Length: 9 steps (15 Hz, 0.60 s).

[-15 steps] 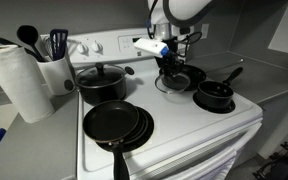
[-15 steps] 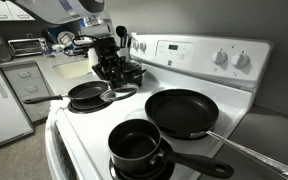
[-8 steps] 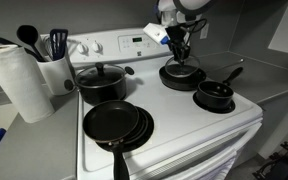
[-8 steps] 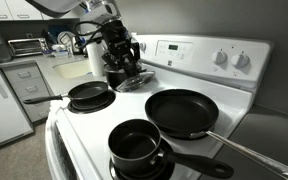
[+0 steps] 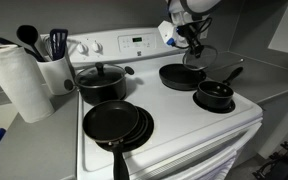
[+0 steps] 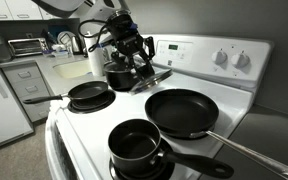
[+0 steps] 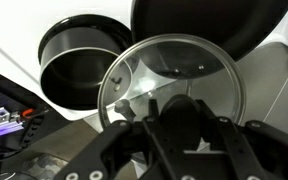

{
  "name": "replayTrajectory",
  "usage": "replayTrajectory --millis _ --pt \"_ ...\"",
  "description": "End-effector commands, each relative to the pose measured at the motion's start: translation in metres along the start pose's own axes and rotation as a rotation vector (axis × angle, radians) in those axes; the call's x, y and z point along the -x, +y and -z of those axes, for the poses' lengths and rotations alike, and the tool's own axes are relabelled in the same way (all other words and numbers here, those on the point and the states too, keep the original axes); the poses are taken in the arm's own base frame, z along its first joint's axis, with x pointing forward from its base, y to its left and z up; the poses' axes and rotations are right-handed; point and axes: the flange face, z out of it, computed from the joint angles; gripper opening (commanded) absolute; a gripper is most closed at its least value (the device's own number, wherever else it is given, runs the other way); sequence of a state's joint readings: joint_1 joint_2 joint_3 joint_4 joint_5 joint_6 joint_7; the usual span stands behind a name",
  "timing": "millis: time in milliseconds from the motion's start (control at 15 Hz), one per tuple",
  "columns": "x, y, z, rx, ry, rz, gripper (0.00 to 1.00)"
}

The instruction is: Put the glass lid on top of the black pot on the bottom right plate of the stove

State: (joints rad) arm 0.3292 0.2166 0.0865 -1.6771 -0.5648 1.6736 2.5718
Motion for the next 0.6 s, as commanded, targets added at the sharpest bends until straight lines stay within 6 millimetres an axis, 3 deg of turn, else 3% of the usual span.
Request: replayTrajectory --millis 0,67,267,533 --pt "-0.033 0.002 -0.011 -0.004 0.086 -0.08 0.15" --pt "-0.045 -0.007 -0.013 0.013 0.097 -0.085 0.15" --pt "-0.056 -0.004 -0.024 0.075 0.068 -0.103 0.15" --pt "-0.058 0.015 -0.029 0.195 -0.04 -0.083 0.15"
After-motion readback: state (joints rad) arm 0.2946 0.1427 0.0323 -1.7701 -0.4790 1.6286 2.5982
